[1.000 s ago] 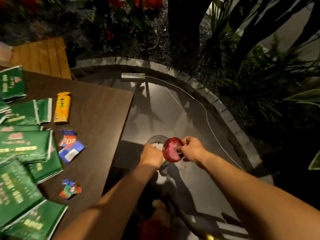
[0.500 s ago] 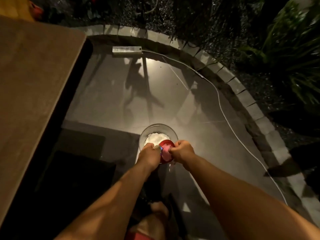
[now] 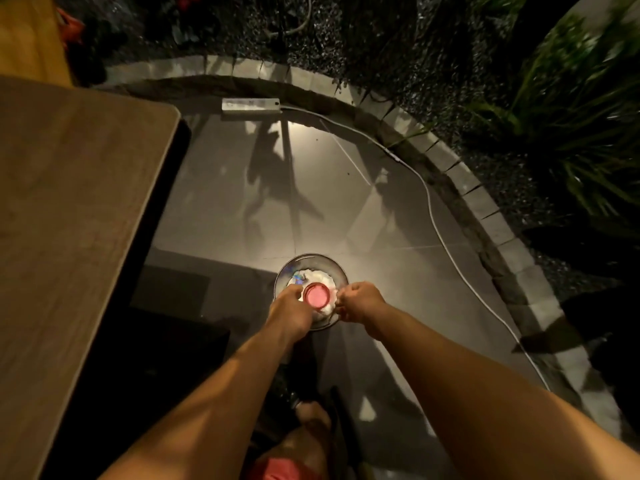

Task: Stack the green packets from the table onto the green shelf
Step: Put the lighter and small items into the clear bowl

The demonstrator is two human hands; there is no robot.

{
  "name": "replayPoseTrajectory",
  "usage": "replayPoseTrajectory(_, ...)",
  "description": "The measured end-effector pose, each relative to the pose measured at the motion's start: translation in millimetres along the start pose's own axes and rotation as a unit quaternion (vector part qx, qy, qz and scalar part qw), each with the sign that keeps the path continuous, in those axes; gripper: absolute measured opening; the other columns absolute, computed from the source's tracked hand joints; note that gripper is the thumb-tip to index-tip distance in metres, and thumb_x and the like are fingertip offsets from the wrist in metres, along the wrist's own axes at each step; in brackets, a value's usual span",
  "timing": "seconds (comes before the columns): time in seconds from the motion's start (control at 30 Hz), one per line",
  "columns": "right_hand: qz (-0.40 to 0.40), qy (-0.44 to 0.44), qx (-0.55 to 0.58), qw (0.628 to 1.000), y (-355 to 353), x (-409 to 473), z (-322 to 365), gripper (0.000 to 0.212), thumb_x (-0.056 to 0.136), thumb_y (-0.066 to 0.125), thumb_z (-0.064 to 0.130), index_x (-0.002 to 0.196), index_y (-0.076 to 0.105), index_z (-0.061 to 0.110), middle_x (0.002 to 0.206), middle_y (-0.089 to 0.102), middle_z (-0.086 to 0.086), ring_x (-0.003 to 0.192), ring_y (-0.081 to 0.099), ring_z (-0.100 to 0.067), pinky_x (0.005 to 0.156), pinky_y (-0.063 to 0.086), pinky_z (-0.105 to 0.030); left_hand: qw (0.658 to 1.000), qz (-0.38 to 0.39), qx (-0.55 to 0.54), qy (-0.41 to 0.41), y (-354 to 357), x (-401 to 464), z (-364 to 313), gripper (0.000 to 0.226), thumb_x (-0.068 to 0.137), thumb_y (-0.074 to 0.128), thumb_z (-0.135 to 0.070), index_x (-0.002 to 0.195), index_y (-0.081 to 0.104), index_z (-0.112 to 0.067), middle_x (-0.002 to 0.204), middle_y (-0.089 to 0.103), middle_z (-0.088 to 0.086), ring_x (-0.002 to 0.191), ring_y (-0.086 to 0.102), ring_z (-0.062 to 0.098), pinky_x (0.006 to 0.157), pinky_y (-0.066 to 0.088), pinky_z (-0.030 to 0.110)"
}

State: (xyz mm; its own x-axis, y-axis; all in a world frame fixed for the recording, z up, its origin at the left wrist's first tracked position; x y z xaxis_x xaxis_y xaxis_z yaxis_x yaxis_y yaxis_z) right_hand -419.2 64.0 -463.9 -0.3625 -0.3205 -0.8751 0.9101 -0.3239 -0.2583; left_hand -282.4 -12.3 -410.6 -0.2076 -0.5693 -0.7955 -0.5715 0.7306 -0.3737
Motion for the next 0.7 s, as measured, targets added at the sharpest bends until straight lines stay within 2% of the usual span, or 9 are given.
replayPoseTrajectory(0.07, -0.008, 0.001, 0.013, 1.0, -10.2, -25.9, 13.4, 0.015, 0.089, 0.055, -0.001, 0.081, 0.063, 0.01, 0.091, 0.065, -0.019, 0.075, 0.061, -0.028, 0.071, 0.056, -0.038, 1.0, 0.001, 0.001, 0.012, -10.8, -18.9, -15.4, 0.05, 0.093, 0.048, 0.009, 0.14, 0.055, -0.006, 0.141, 0.056, 0.014, 0.123, 0.053, 0.025, 0.093, 0.038, 0.024)
replayPoseTrajectory(0.13, -0.002, -0.001, 0.029, 1.0, -15.5, -48.0, 25.4, 0.016, 0.09, 0.053, -0.001, 0.085, 0.066, 0.007, 0.09, 0.066, -0.021, 0.071, 0.06, -0.028, 0.064, 0.056, -0.035, 0.999, 0.008, 0.003, 0.031, -16.7, -37.1, -31.4, 0.046, 0.093, 0.045, 0.011, 0.136, 0.056, -0.004, 0.134, 0.059, 0.013, 0.107, 0.051, 0.02, 0.087, 0.041, 0.023)
replayPoseTrajectory(0.23, 0.018, -0.021, 0.041, 0.999, -26.4, -94.8, 50.2, 0.02, 0.093, 0.052, -0.001, 0.081, 0.065, 0.008, 0.082, 0.067, -0.016, 0.068, 0.062, -0.025, 0.071, 0.06, -0.038, 0.998, -0.008, 0.001, 0.064, -34.6, -67.9, -57.9, 0.041, 0.094, 0.046, 0.008, 0.133, 0.056, -0.002, 0.116, 0.057, 0.007, 0.1, 0.049, 0.017, 0.074, 0.035, 0.013)
replayPoseTrajectory(0.27, 0.025, -0.032, 0.044, 0.998, -29.2, -113.2, 57.0, 0.019, 0.094, 0.052, -0.001, 0.083, 0.065, 0.007, 0.078, 0.065, -0.014, 0.064, 0.061, -0.022, 0.069, 0.059, -0.036, 0.997, -0.02, 0.008, 0.074, -42.0, -81.7, -64.2, 0.038, 0.095, 0.047, 0.004, 0.13, 0.058, -0.004, 0.113, 0.057, 0.005, 0.099, 0.05, 0.017, 0.072, 0.034, 0.013)
replayPoseTrajectory(0.37, 0.029, -0.06, 0.068, 0.995, -41.2, -167.9, 79.0, 0.02, 0.097, 0.049, -0.002, 0.083, 0.061, 0.006, 0.07, 0.058, -0.008, 0.055, 0.052, -0.016, 0.053, 0.049, -0.025, 0.993, -0.046, 0.037, 0.103, -61.9, -122.3, -81.0, 0.027, 0.099, 0.047, -0.006, 0.123, 0.06, -0.01, 0.116, 0.063, 0.007, 0.096, 0.055, 0.018, 0.075, 0.038, 0.02)
replayPoseTrajectory(0.53, 0.024, -0.117, 0.054, 0.991, -56.3, -250.8, 110.5, 0.016, 0.098, 0.052, 0.005, 0.086, 0.062, 0.008, 0.072, 0.06, -0.006, 0.057, 0.052, -0.015, 0.057, 0.046, -0.025, 0.979, -0.091, 0.028, 0.182, -95.3, -197.1, -108.6, 0.018, 0.1, 0.048, -0.011, 0.113, 0.061, -0.013, 0.109, 0.067, 0.007, 0.1, 0.061, 0.024, 0.087, 0.048, 0.031)
replayPoseTrajectory(0.7, 0.047, -0.166, 0.06, 0.983, -38.4, -314.7, 137.1, 0.011, 0.096, 0.056, 0.007, 0.089, 0.063, 0.01, 0.072, 0.06, -0.006, 0.055, 0.053, -0.014, 0.055, 0.042, -0.025, 0.968, -0.125, 0.033, 0.215, -137.3, -254.7, -108.7, 0.017, 0.097, 0.05, -0.012, 0.109, 0.062, -0.014, 0.105, 0.068, 0.009, 0.095, 0.063, 0.025, 0.081, 0.044, 0.026)
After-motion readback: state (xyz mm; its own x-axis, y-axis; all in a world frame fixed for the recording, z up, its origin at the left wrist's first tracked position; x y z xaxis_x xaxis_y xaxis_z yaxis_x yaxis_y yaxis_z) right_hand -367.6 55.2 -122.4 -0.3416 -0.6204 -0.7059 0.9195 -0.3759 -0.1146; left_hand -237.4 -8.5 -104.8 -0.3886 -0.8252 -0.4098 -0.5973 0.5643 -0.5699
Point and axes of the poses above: each hand's wrist, its own x-axis towards the middle knuckle, its own y-axis out of the palm, z = x × y, the point moved 8 cm from there along x, towards the middle knuckle
